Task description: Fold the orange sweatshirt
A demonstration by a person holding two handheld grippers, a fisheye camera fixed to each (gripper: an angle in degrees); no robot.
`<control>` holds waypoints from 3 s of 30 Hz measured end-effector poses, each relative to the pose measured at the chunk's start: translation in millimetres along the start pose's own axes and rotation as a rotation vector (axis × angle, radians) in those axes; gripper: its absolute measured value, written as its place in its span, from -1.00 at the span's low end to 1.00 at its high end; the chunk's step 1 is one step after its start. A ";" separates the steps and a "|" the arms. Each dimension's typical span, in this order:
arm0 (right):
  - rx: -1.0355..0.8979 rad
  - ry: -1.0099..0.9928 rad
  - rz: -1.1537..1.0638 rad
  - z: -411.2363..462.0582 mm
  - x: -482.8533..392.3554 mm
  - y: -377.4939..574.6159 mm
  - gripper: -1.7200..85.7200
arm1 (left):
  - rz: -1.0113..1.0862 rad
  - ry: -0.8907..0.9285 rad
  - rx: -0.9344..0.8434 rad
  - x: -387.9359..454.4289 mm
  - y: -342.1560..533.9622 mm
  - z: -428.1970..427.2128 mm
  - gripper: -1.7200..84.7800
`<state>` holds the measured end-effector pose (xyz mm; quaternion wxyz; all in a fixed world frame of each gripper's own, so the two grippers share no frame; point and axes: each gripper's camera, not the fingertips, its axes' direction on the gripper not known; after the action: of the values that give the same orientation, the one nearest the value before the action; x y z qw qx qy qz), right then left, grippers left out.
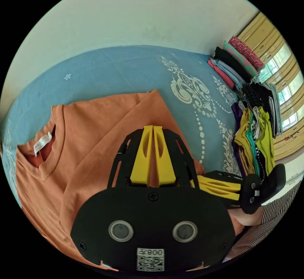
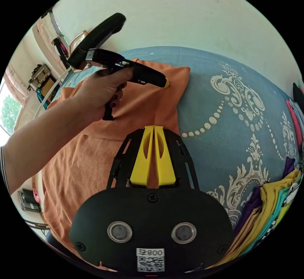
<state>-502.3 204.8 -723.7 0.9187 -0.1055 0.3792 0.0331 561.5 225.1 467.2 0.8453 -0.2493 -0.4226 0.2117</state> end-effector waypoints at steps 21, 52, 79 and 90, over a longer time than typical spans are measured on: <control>0.073 0.051 0.193 -70.0 4.5 20.3 -0.96 | 0.020 0.069 0.102 24.0 13.8 -38.1 -0.96; 0.003 0.209 -0.071 -63.2 -113.0 -38.1 -0.96 | -0.616 -0.053 0.394 -149.2 387.9 -367.4 -0.92; -0.124 -0.082 -0.210 10.2 -233.9 -133.8 -0.96 | -1.298 0.074 0.839 -385.0 640.7 -513.5 -0.74; -0.127 -0.140 -0.171 37.2 -195.5 -145.3 -0.96 | -0.925 -0.099 0.761 -300.7 533.0 -548.5 -0.91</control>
<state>-595.0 74.9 -536.0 0.9339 -0.1927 0.3008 -0.0140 766.5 340.0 -320.3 0.8588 0.2908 -0.4207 -0.0301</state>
